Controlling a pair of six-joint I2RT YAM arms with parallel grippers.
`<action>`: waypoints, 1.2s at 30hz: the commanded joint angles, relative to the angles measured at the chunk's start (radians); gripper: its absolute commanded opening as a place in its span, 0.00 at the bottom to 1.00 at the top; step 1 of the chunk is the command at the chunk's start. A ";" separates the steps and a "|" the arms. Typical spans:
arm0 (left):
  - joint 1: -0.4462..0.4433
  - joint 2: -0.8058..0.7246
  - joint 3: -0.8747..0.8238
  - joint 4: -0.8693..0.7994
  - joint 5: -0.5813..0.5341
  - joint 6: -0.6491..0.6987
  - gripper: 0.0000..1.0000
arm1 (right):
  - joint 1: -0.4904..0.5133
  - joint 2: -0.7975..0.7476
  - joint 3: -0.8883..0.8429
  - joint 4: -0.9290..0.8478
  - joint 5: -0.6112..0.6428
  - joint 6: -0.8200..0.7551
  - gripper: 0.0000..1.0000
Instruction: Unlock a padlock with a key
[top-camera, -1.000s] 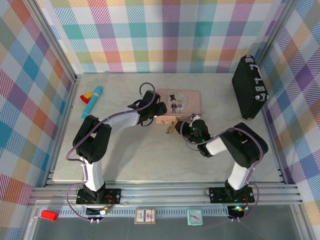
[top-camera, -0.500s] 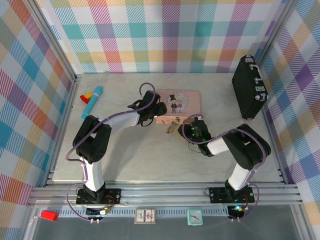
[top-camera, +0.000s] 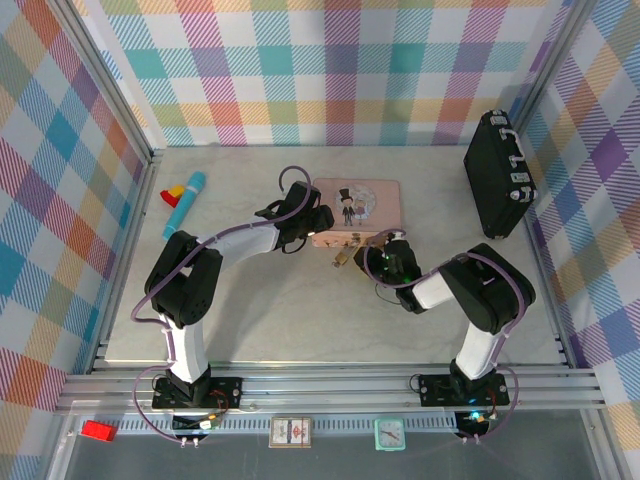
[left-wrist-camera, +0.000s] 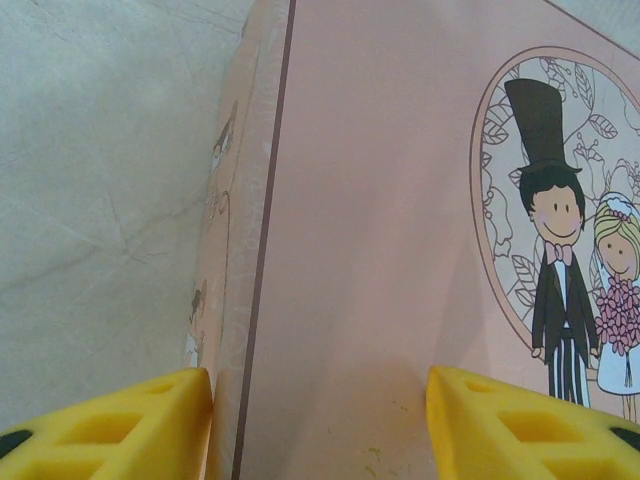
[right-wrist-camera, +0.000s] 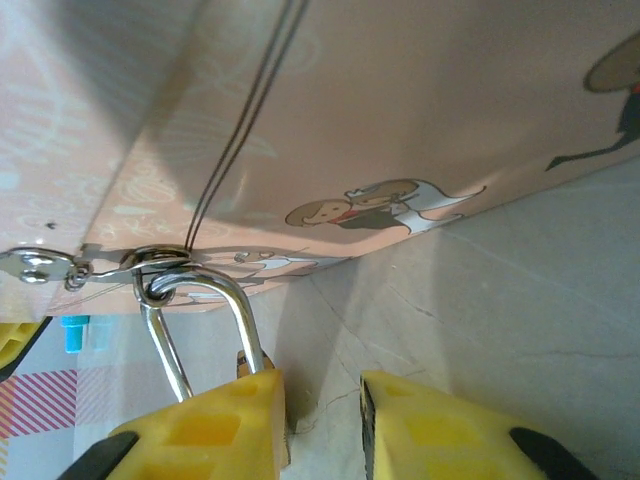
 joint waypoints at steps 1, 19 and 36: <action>-0.018 -0.012 -0.033 -0.109 0.020 -0.009 0.57 | 0.008 0.064 0.048 -0.031 -0.052 -0.028 0.28; -0.031 -0.046 -0.082 -0.102 0.005 -0.067 0.56 | 0.008 0.110 0.036 0.127 -0.027 -0.042 0.28; -0.042 -0.052 -0.107 -0.086 0.007 -0.093 0.55 | 0.007 0.136 0.091 0.145 -0.042 -0.070 0.23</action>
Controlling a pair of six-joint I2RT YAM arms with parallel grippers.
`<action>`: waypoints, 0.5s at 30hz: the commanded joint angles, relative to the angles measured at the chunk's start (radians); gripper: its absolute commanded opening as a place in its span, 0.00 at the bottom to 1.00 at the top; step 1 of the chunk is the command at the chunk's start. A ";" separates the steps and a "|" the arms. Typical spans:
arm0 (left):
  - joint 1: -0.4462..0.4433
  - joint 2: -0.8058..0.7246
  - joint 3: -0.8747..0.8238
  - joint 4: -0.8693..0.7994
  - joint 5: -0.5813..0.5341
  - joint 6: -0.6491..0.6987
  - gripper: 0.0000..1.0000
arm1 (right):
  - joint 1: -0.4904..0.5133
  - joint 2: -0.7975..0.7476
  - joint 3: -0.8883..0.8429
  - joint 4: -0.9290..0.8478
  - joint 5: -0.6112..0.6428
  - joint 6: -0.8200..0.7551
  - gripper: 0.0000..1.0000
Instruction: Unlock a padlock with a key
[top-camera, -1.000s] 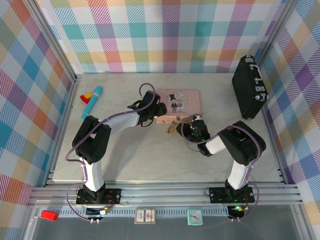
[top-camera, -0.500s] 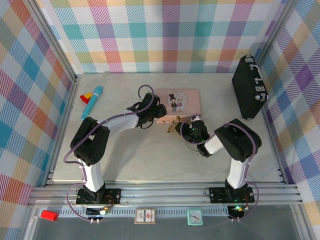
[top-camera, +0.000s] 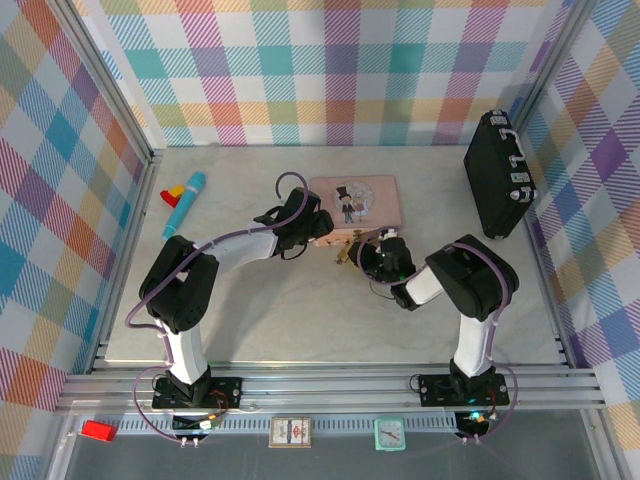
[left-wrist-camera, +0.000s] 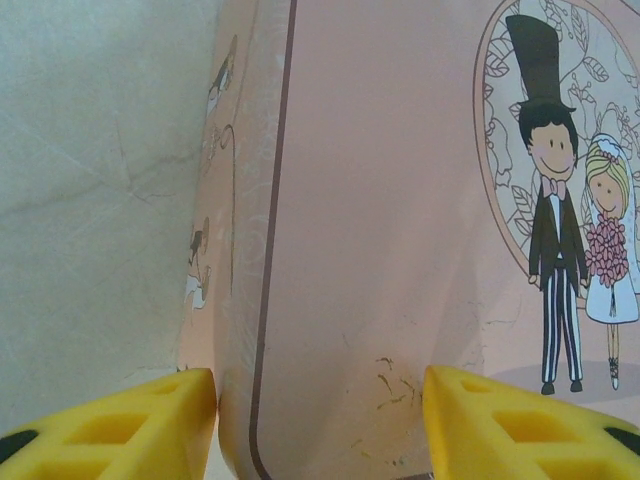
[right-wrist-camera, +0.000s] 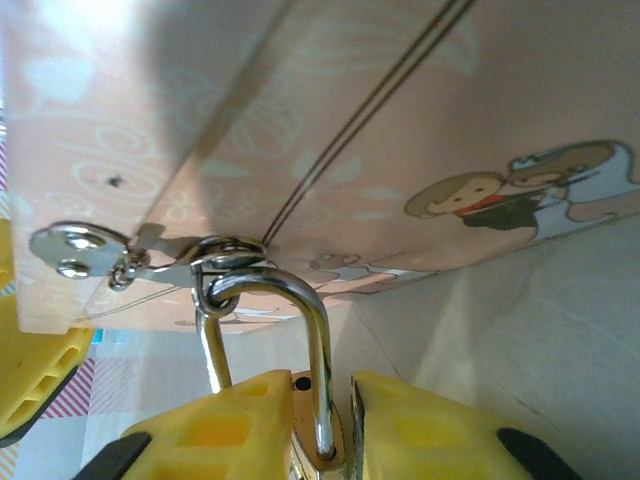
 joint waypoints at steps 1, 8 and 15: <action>-0.020 -0.005 -0.041 -0.098 0.007 0.002 0.55 | 0.005 0.019 0.034 -0.002 -0.010 -0.022 0.22; -0.020 -0.011 -0.044 -0.102 -0.013 -0.004 0.55 | 0.005 -0.007 0.010 -0.029 0.052 0.041 0.13; -0.027 -0.013 -0.044 -0.096 -0.047 -0.019 0.55 | 0.006 -0.075 -0.015 -0.065 0.110 0.179 0.04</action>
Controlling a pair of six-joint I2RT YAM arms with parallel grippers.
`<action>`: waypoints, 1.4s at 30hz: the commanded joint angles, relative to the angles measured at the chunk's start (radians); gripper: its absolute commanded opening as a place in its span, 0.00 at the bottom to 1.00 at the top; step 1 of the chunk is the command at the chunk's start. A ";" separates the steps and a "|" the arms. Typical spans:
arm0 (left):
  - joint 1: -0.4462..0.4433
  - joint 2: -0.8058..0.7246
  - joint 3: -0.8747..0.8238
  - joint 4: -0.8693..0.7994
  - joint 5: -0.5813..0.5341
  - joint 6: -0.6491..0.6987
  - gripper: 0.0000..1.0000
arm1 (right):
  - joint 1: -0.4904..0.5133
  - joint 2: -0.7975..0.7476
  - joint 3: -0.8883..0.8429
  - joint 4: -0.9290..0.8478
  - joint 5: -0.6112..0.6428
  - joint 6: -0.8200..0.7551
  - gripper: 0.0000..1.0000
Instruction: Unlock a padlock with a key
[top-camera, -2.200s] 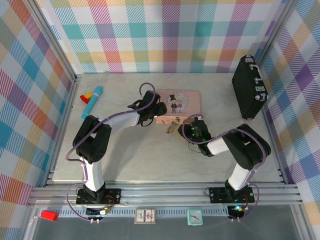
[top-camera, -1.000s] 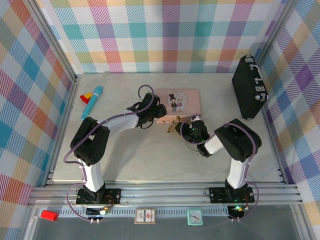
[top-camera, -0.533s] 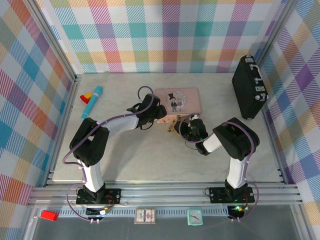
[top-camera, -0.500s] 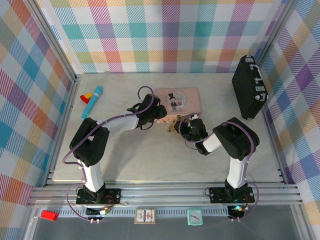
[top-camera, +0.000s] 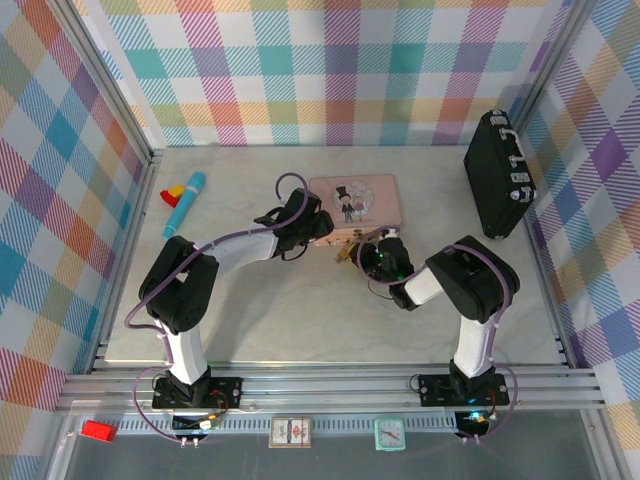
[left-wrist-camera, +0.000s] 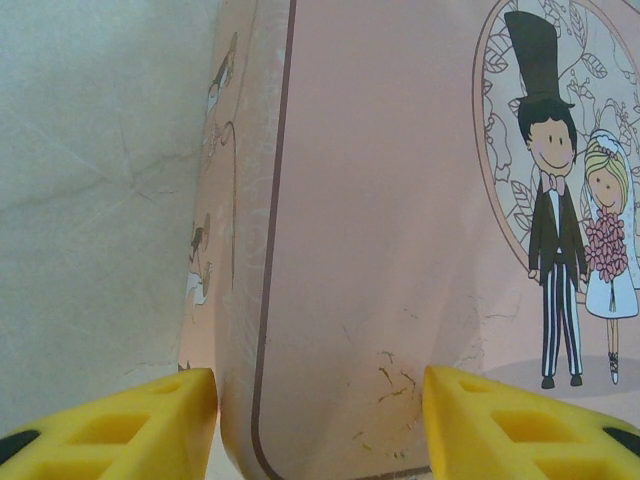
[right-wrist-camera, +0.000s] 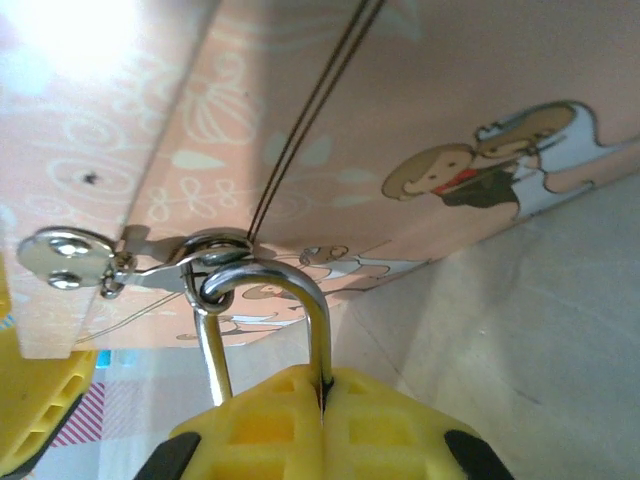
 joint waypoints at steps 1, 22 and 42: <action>-0.022 -0.010 -0.041 -0.094 -0.030 -0.015 0.55 | -0.001 -0.059 -0.010 -0.037 0.056 0.099 0.04; -0.082 0.012 -0.043 0.008 0.012 -0.110 0.55 | -0.014 -0.067 0.038 -0.052 0.245 0.262 0.00; -0.085 0.036 -0.027 -0.004 0.005 -0.102 0.55 | -0.100 -0.132 0.023 -0.162 0.296 0.339 0.00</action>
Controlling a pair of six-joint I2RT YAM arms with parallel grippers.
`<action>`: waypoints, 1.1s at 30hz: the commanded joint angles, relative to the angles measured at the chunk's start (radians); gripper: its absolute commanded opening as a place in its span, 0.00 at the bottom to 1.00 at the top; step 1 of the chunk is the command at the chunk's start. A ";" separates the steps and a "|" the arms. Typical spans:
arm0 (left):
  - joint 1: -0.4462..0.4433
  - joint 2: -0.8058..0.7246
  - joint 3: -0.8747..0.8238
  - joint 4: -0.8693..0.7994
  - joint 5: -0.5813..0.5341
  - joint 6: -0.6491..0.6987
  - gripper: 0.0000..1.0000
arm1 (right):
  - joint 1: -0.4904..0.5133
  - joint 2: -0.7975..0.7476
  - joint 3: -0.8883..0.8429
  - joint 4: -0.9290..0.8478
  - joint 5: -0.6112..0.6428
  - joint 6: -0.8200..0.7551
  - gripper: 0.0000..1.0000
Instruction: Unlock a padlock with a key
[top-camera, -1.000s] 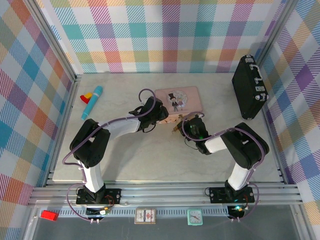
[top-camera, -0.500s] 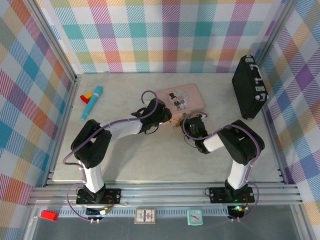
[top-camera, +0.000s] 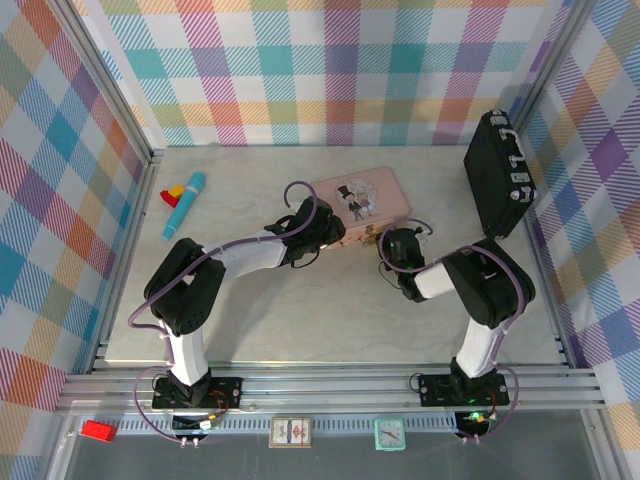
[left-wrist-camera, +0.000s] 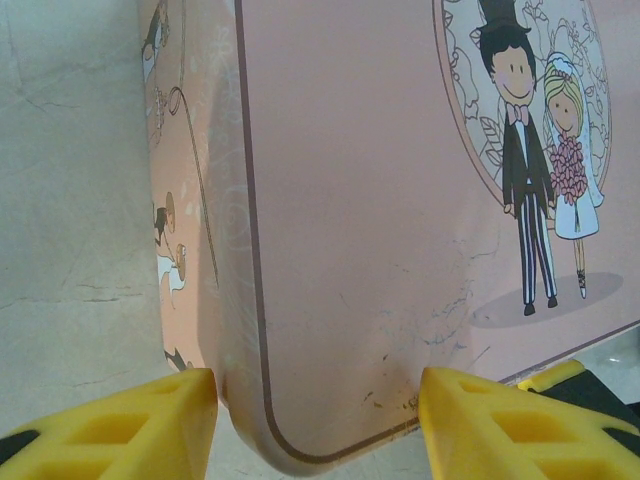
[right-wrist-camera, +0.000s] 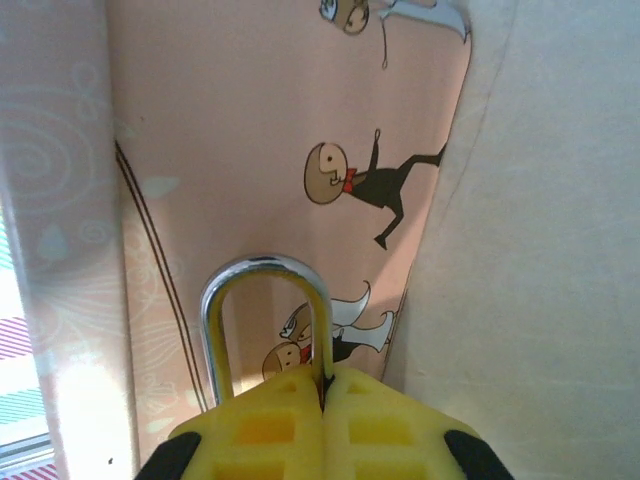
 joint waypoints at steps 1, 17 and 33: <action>-0.011 0.017 -0.001 -0.081 0.005 0.031 0.56 | -0.013 -0.074 -0.003 -0.046 0.022 -0.036 0.00; 0.067 -0.406 -0.249 -0.083 0.031 0.365 0.72 | -0.038 -0.428 -0.028 -0.658 -0.210 -0.513 0.00; 0.115 -0.873 -0.591 -0.142 -0.251 0.521 0.80 | -0.036 -0.587 0.067 -1.209 -0.123 -0.722 0.00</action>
